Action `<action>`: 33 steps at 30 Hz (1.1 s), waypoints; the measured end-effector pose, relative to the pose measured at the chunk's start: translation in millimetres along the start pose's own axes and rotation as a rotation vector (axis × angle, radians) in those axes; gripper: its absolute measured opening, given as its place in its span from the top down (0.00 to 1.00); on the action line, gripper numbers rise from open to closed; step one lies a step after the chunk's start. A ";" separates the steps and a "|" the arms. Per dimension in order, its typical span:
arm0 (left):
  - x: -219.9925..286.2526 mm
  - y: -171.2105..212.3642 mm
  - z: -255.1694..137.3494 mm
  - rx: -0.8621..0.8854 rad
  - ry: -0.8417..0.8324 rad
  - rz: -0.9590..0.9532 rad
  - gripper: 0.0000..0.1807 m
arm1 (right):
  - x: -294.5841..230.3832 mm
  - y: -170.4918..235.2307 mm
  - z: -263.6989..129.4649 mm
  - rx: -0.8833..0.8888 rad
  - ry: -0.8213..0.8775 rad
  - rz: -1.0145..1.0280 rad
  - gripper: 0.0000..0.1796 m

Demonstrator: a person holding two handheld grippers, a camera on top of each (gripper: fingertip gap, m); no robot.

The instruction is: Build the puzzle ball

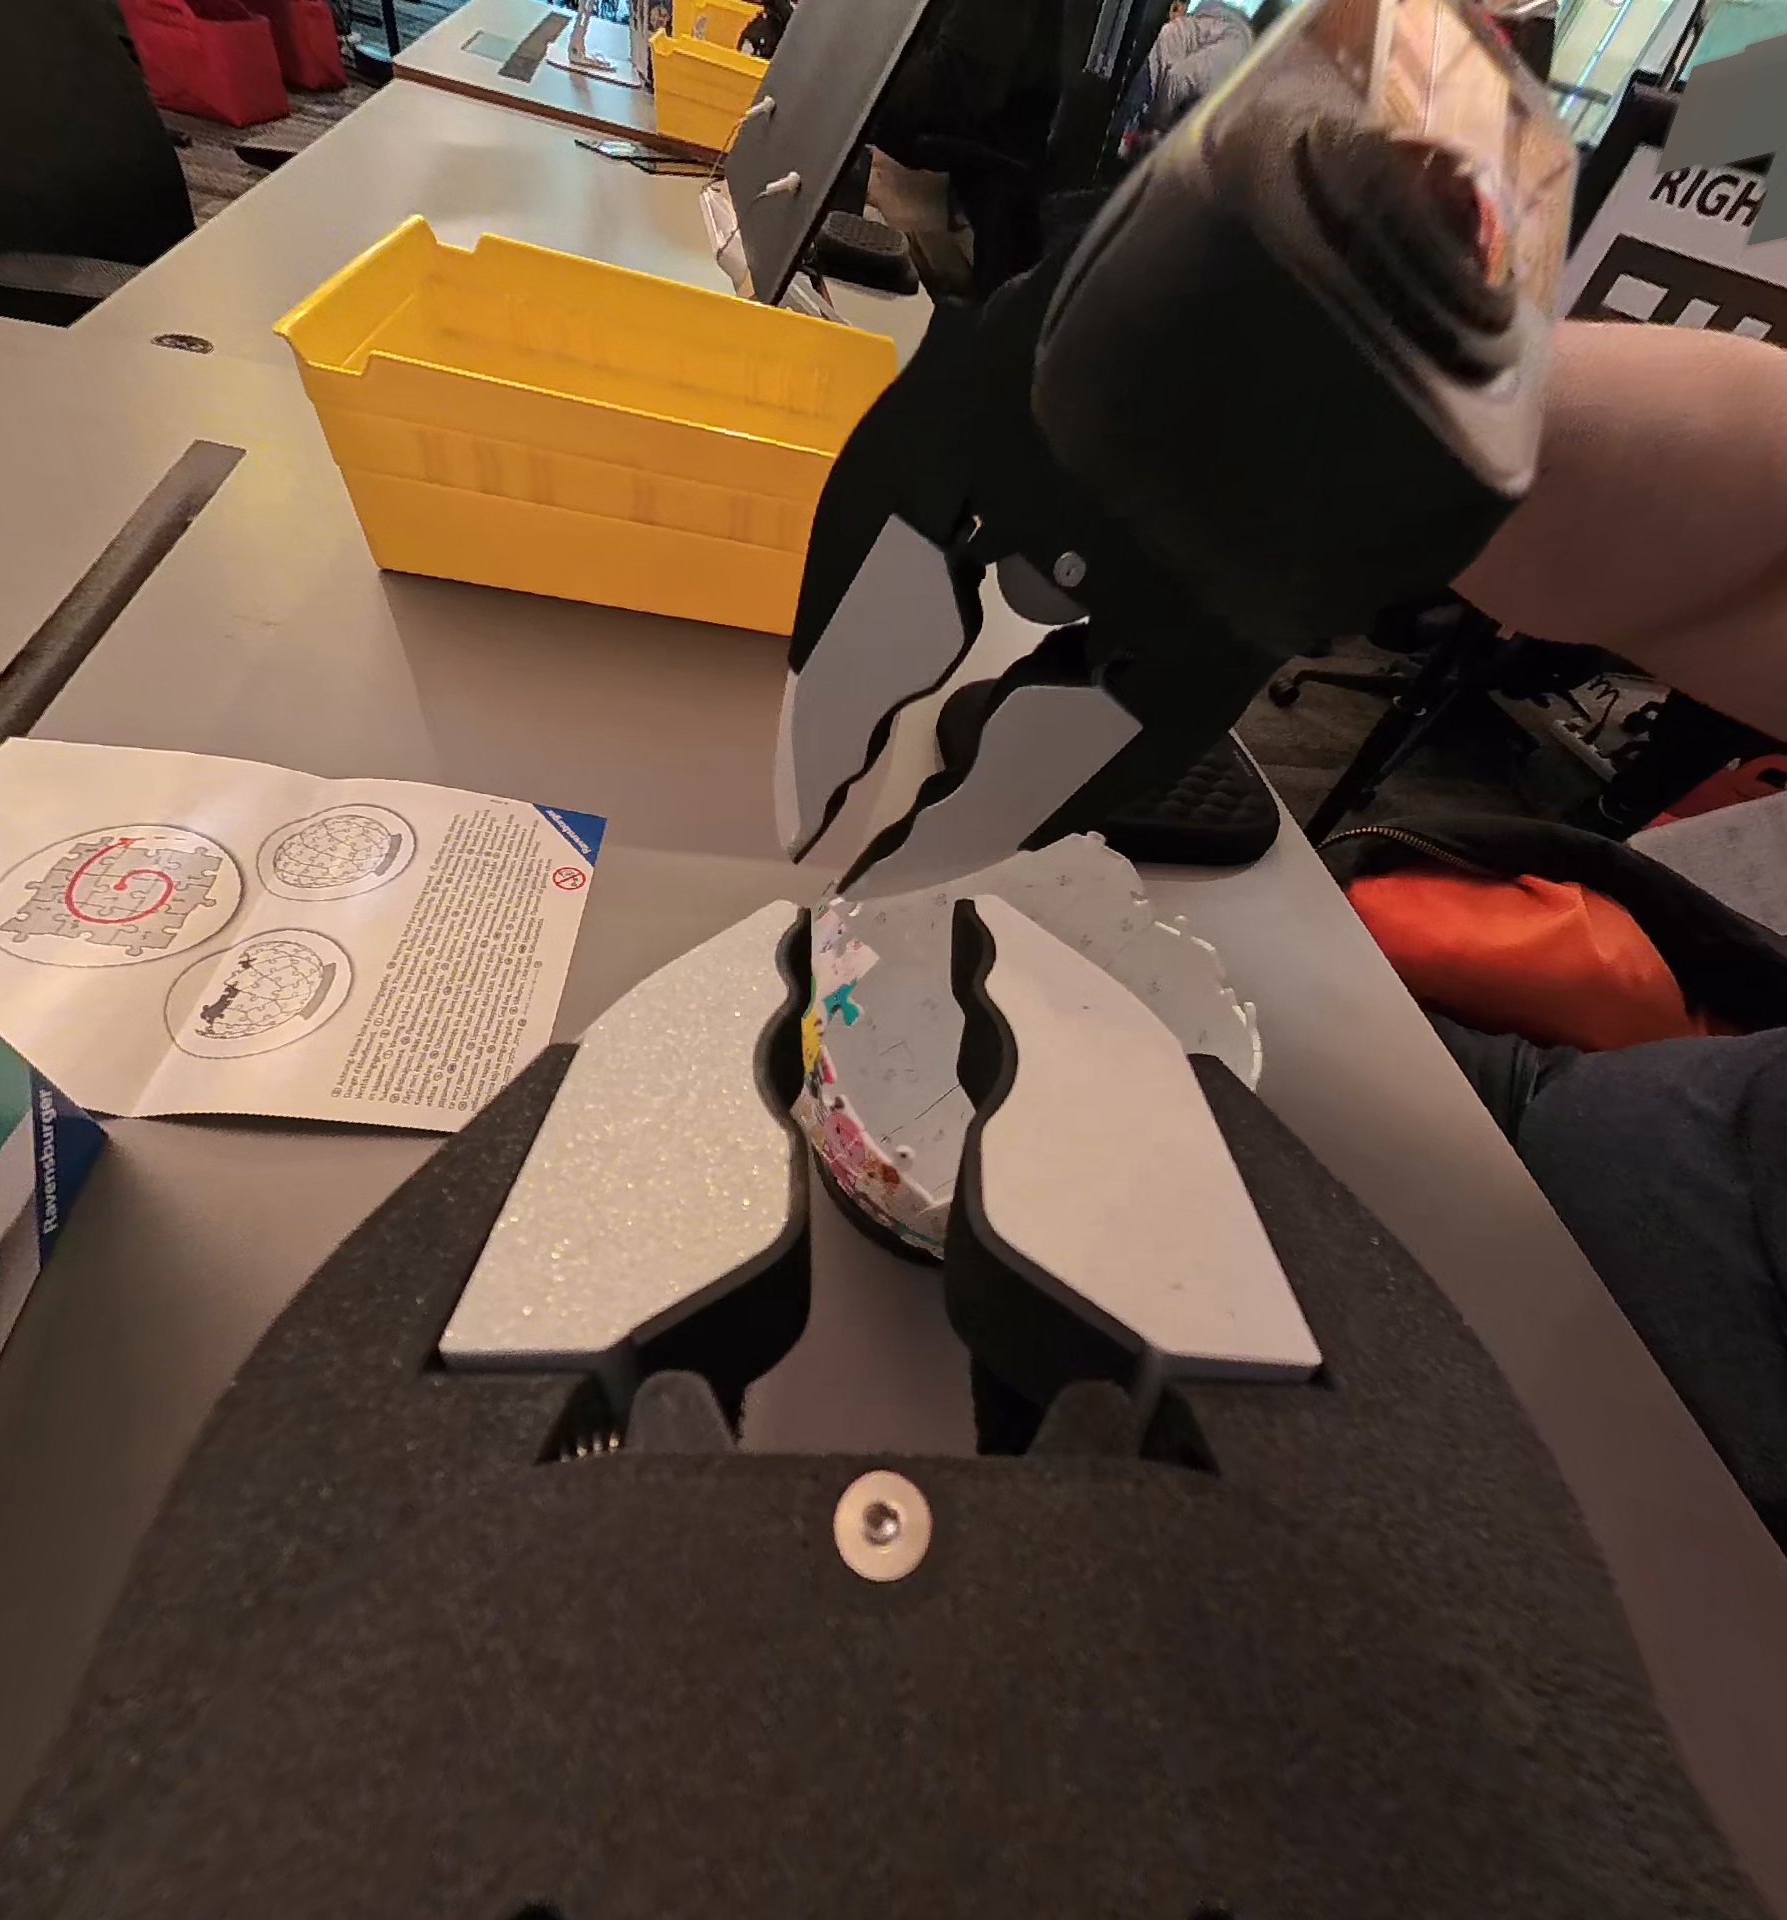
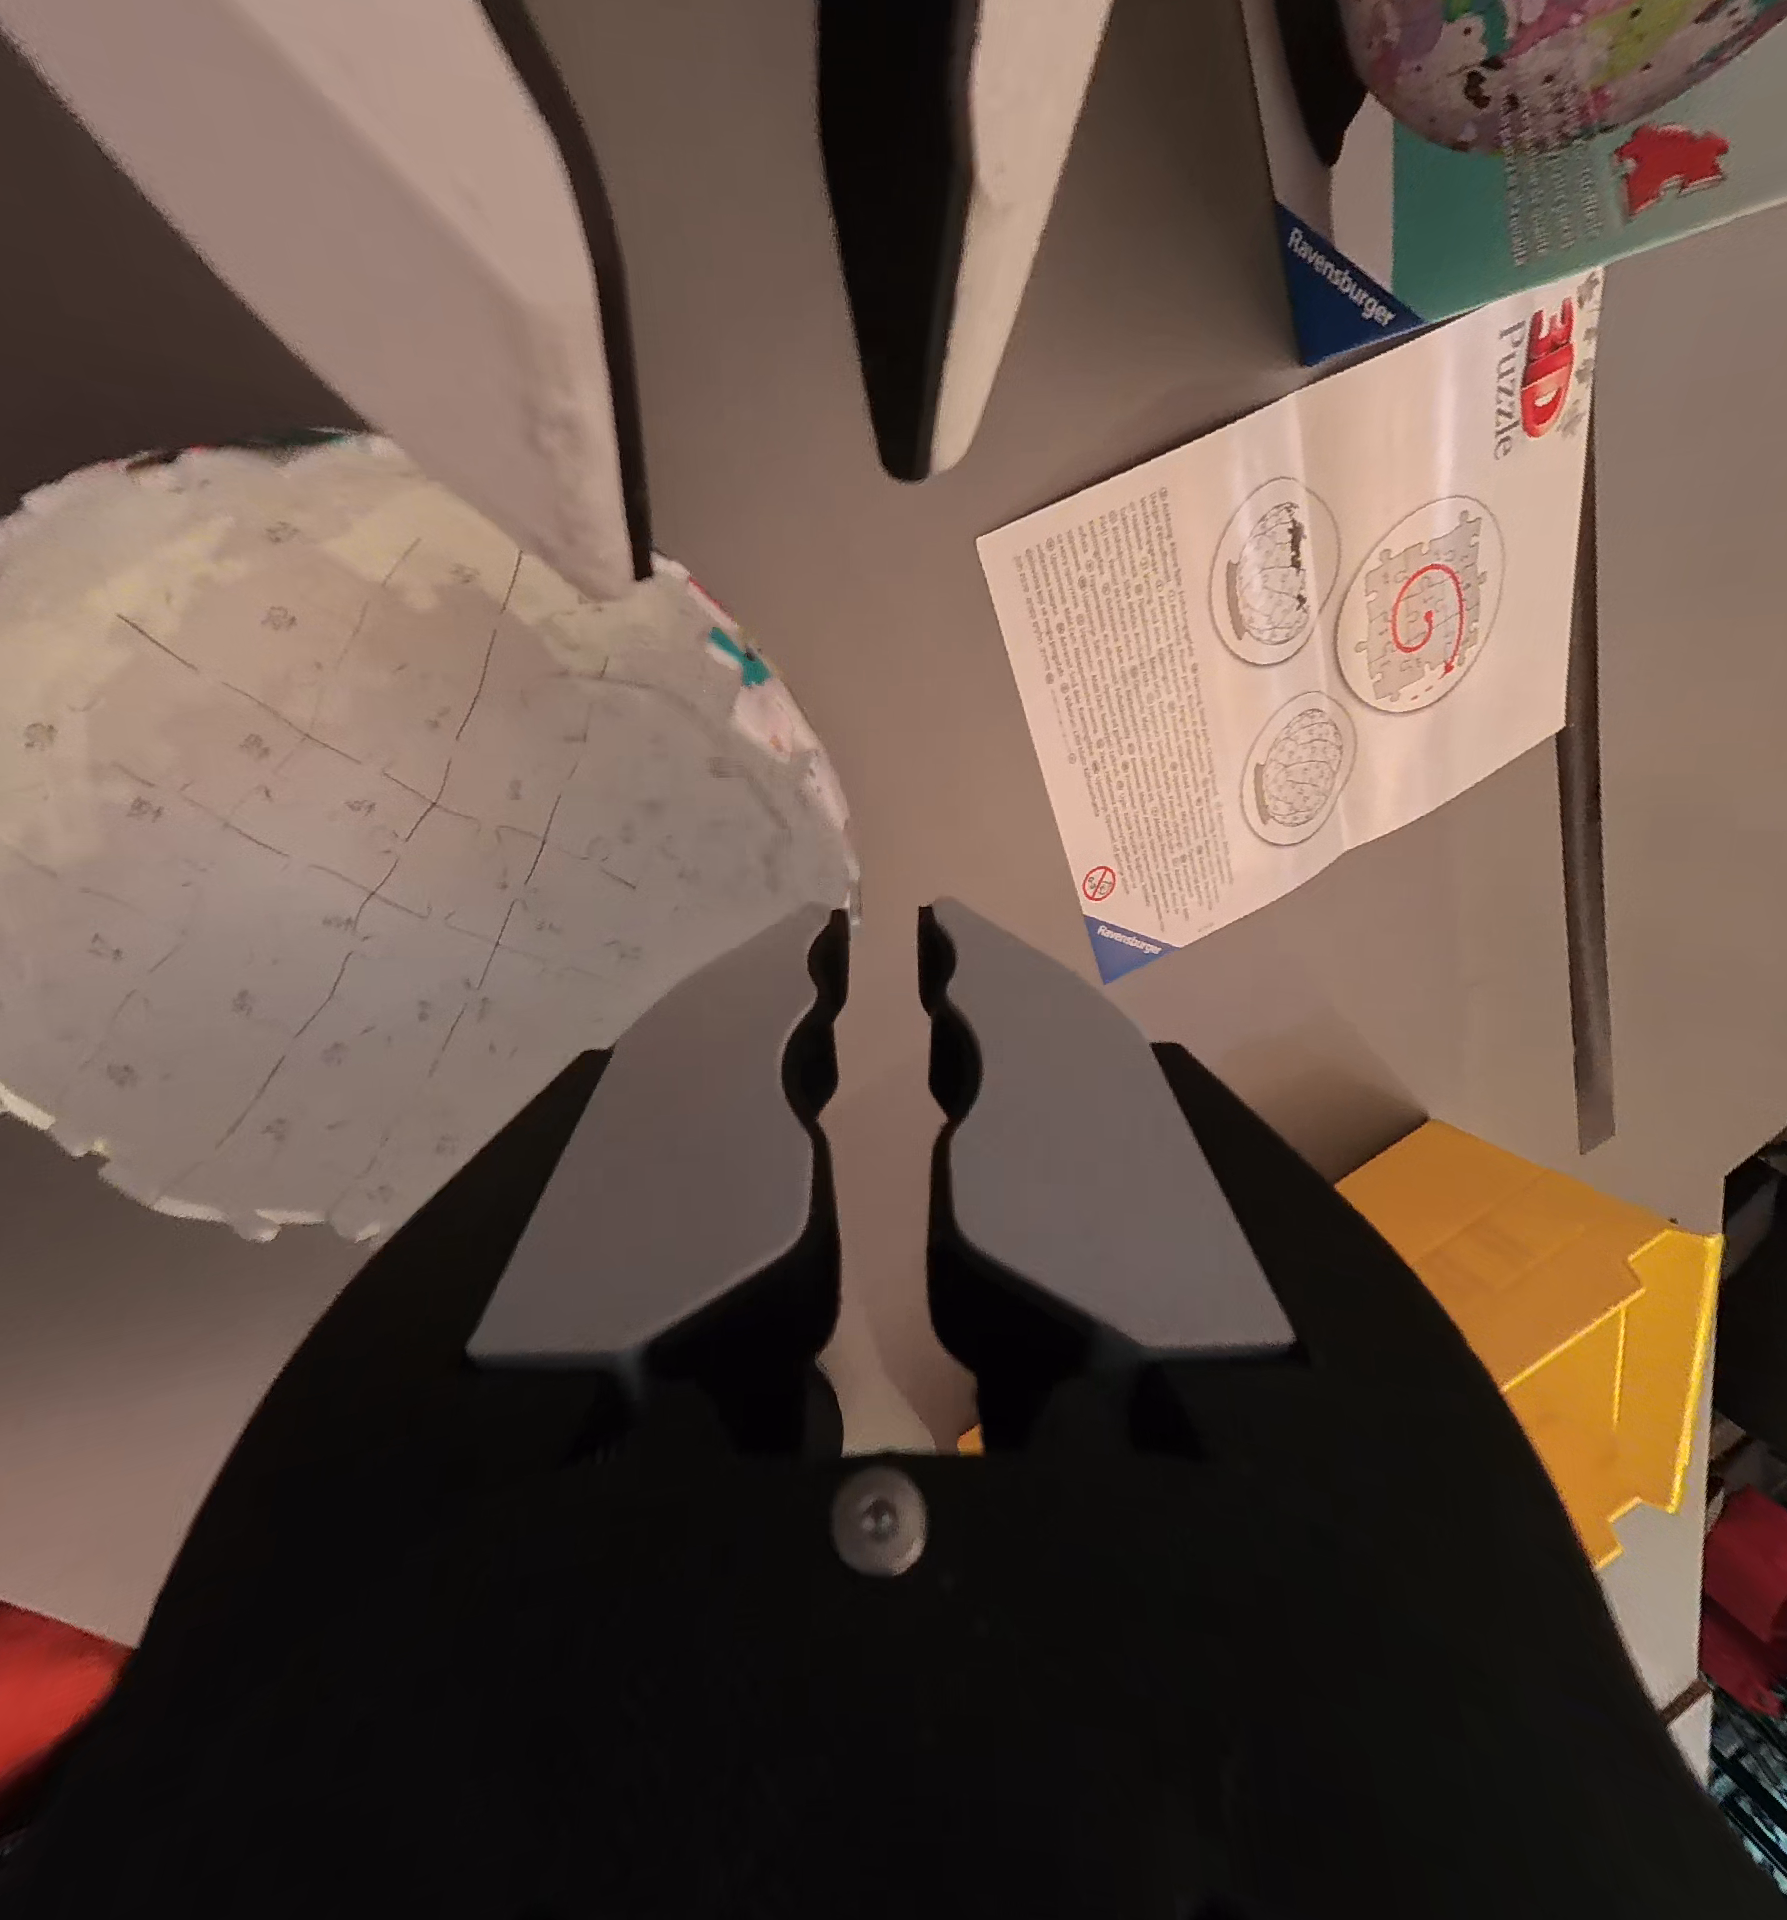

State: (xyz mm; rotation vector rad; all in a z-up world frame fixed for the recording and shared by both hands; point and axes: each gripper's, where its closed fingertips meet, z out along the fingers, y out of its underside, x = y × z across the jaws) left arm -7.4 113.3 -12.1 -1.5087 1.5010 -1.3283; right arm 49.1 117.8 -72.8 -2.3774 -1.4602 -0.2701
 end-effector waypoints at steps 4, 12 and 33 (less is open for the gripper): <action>0.7 -0.6 -1.9 0.002 0.000 0.001 0.86 | -2.5 0.2 1.1 -0.007 -0.014 0.004 0.97; 4.1 -10.4 -16.5 0.037 -0.023 0.021 0.86 | 12.0 -12.0 -45.9 0.249 0.099 0.031 0.91; -3.4 16.3 -25.8 -0.071 -0.064 0.174 0.80 | -23.6 54.5 -47.0 1.047 -0.138 0.075 0.76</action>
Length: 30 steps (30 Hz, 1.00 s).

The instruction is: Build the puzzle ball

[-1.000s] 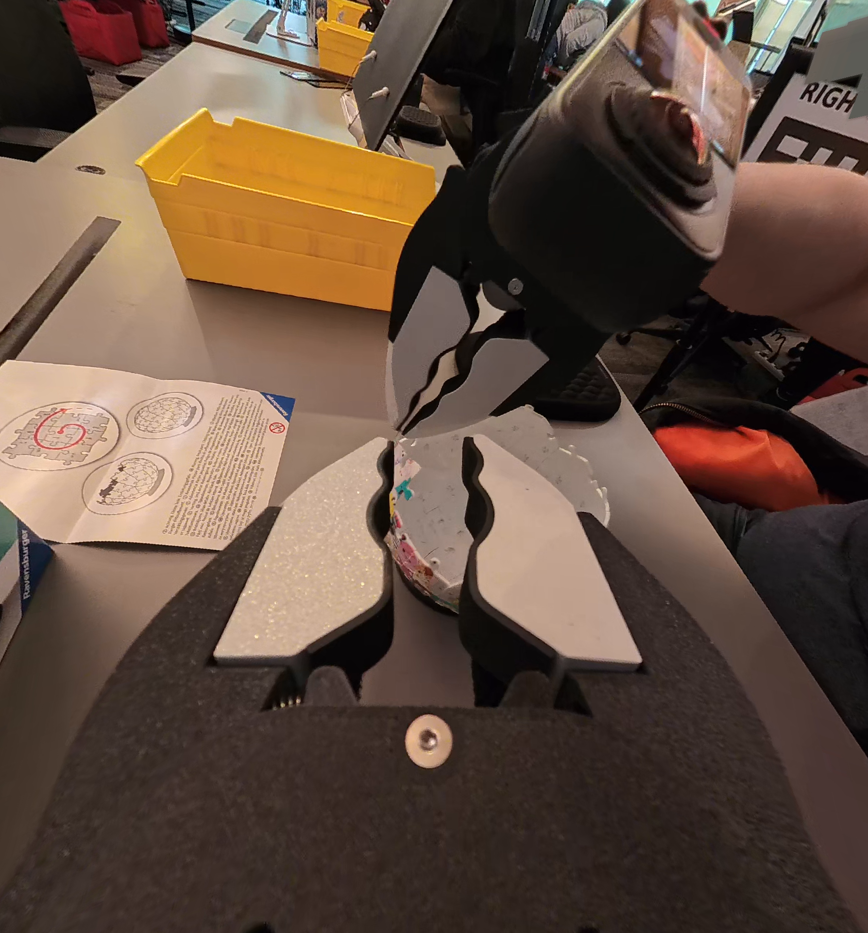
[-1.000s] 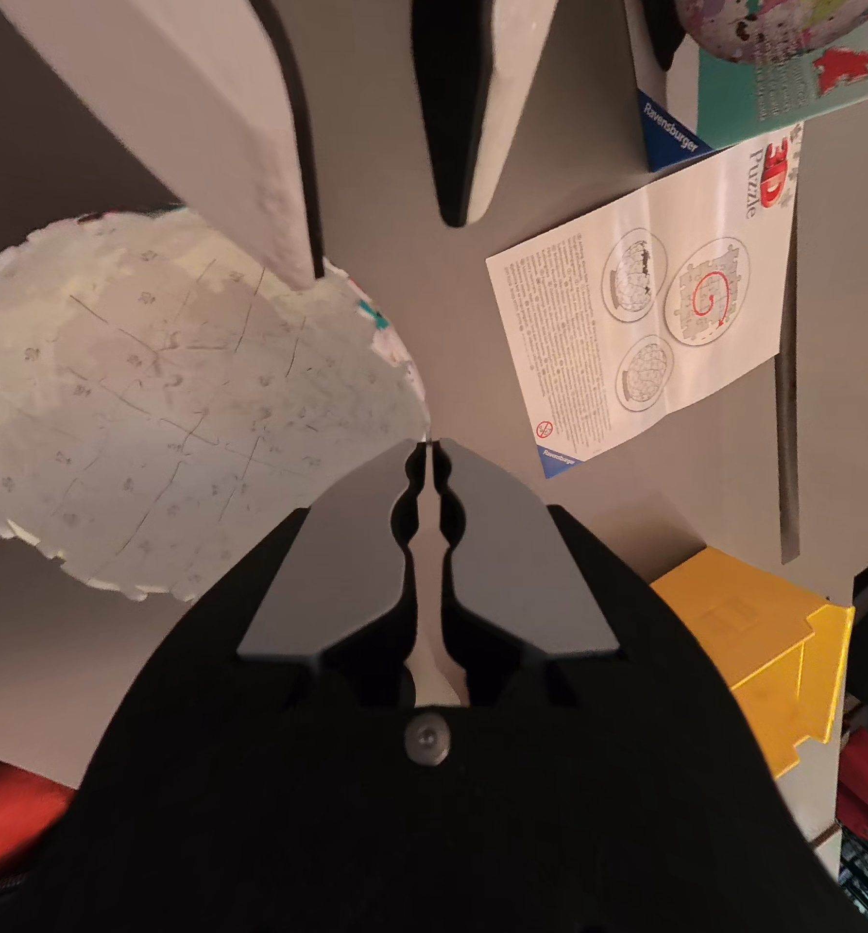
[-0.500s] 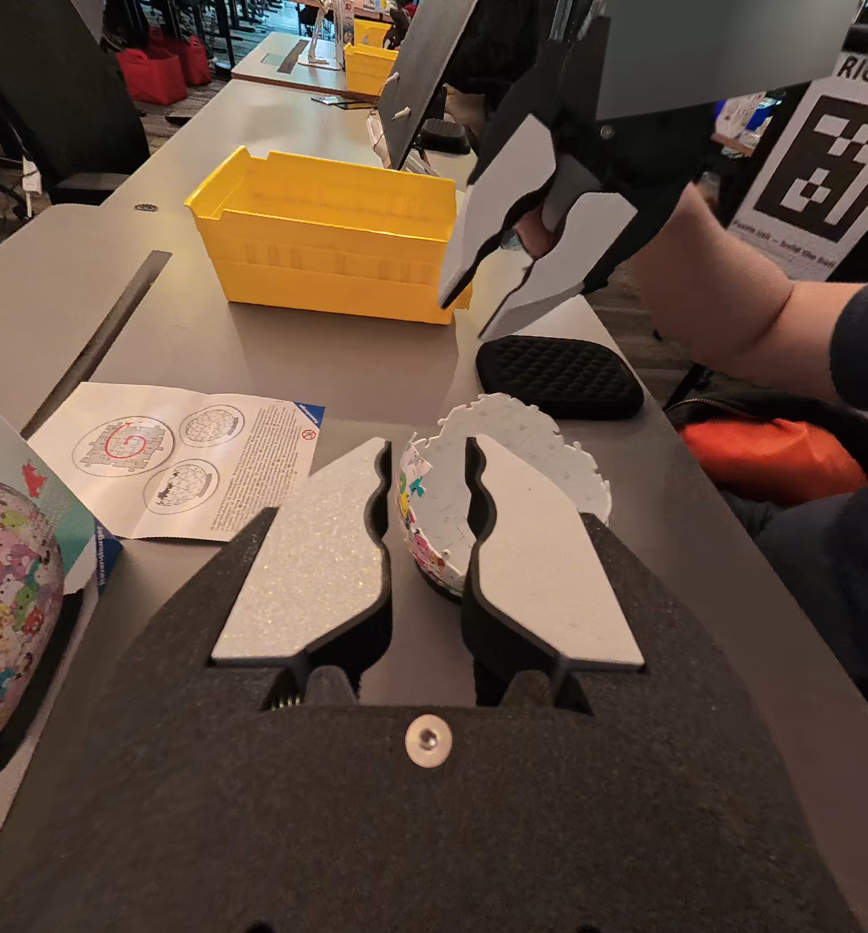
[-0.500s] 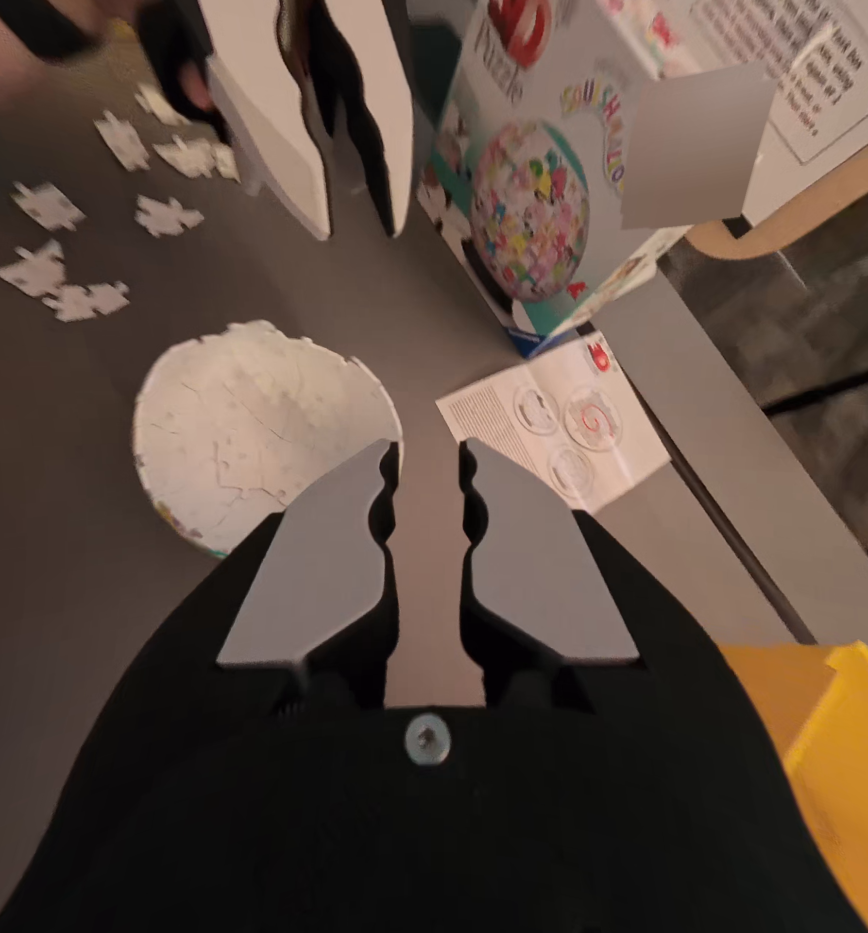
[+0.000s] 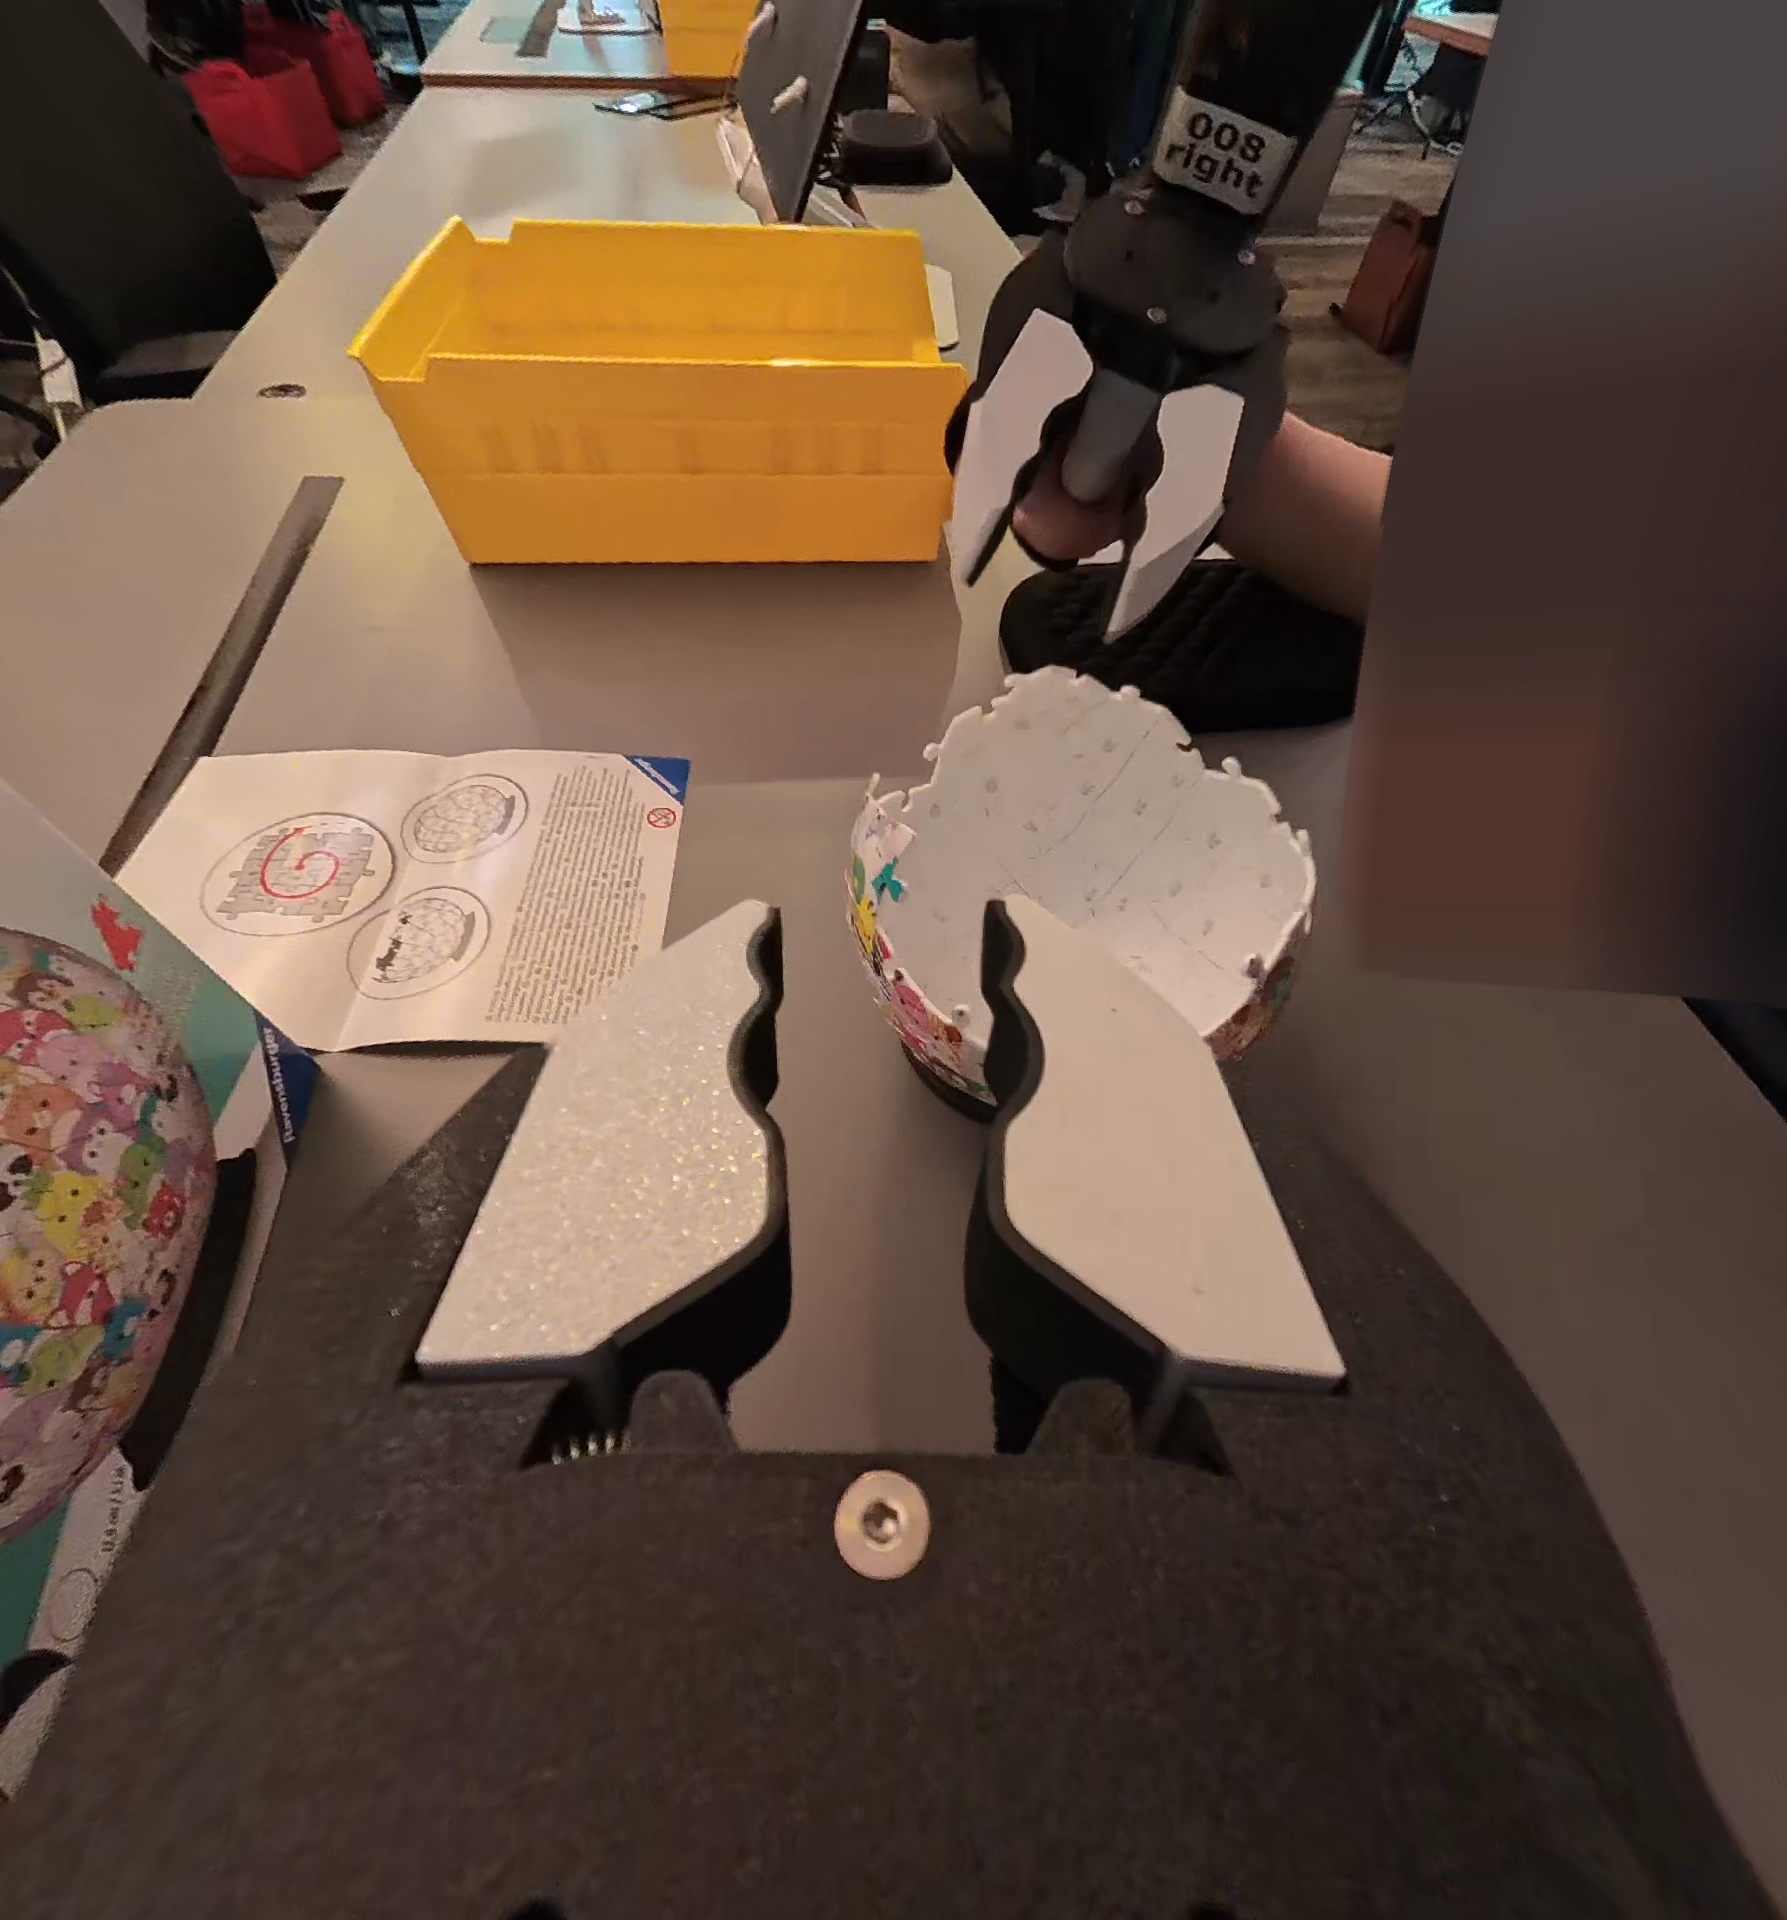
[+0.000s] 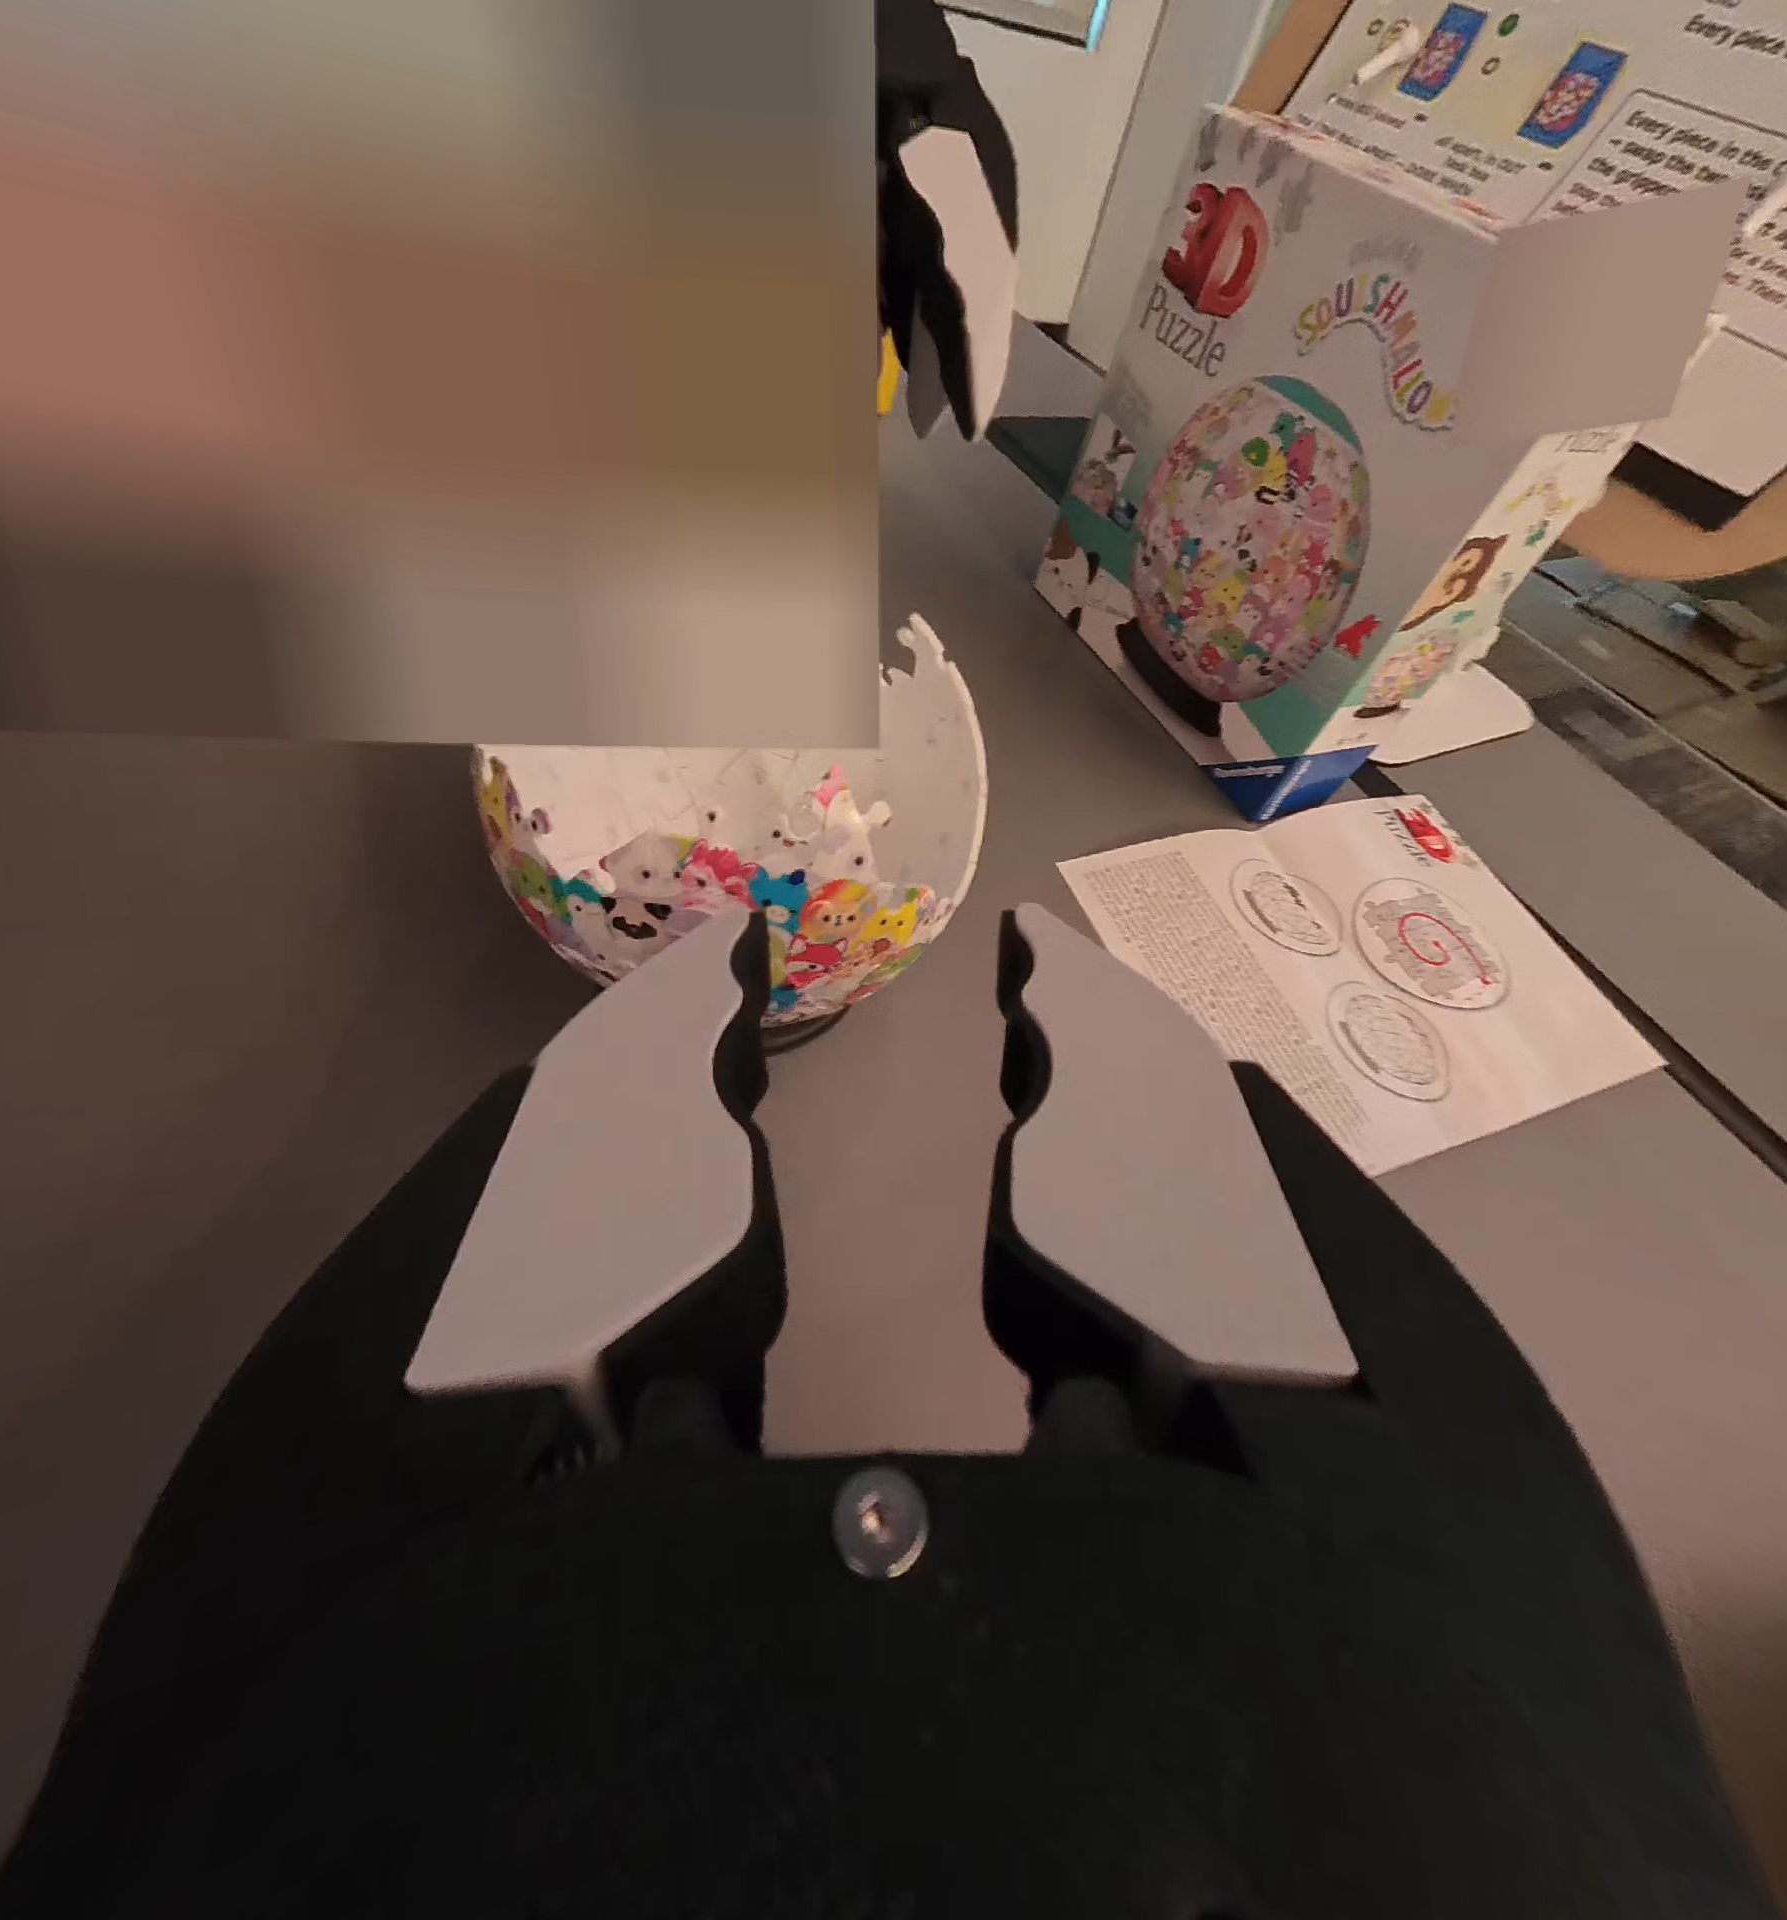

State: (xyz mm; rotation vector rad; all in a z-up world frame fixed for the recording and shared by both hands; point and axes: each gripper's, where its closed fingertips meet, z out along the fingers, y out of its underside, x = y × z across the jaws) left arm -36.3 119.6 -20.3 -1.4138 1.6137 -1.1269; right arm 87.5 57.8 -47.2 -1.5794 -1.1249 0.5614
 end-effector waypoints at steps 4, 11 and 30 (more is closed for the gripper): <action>7.1 10.0 1.2 -0.034 0.049 0.010 0.78 | -6.6 8.4 5.8 0.013 -0.081 0.039 0.76; 10.6 29.5 -4.5 -0.072 0.096 0.013 0.77 | -16.6 32.7 18.9 -0.108 -0.119 0.004 0.73; 48.2 40.5 11.9 -0.032 -0.110 0.052 0.47 | -41.0 33.4 29.2 -0.137 0.097 0.115 0.40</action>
